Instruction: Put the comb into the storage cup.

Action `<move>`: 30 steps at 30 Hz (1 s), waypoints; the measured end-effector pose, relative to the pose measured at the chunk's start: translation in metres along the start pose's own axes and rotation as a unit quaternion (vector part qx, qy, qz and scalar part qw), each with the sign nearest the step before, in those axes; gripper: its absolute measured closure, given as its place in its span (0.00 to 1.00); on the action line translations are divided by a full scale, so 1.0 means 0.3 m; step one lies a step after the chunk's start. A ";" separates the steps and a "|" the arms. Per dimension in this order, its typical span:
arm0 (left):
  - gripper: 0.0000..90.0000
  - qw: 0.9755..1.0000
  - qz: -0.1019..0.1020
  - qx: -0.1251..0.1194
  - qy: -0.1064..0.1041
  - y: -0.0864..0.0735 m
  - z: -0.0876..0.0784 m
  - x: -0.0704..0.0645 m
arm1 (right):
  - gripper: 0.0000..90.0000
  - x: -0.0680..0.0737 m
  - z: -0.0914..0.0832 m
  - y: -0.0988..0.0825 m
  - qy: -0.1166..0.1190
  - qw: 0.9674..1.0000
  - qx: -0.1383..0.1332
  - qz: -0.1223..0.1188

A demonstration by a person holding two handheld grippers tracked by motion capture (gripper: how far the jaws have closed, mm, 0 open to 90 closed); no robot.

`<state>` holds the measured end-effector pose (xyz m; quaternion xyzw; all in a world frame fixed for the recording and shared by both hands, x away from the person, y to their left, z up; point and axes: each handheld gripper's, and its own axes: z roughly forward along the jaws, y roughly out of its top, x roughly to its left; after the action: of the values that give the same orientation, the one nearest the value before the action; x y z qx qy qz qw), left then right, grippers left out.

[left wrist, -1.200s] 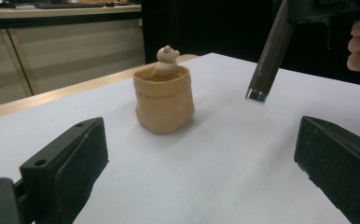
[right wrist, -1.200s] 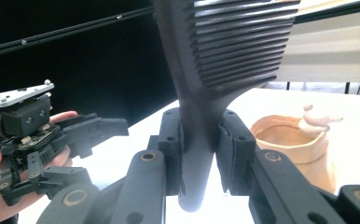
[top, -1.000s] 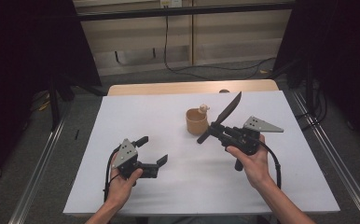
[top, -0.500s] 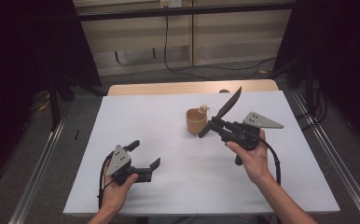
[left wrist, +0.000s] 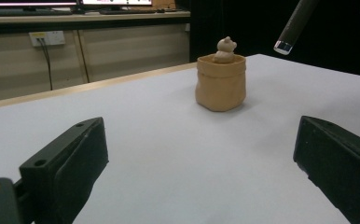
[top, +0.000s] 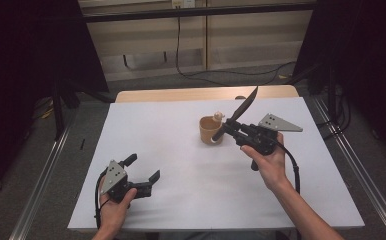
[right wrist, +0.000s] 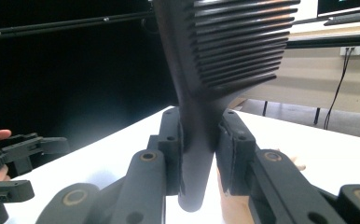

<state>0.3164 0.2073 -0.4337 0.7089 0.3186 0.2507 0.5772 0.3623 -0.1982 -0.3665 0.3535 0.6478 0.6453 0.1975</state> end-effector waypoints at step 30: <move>0.05 1.000 -0.008 -0.008 0.020 -0.016 -0.061 -0.018 | 0.81 -0.065 0.097 0.046 -0.026 0.999 0.002 -0.031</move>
<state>0.2987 0.2160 -0.4346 0.6963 0.3338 0.2627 0.5785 0.3989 -0.1929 -0.3594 0.3501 0.6547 0.6281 0.2331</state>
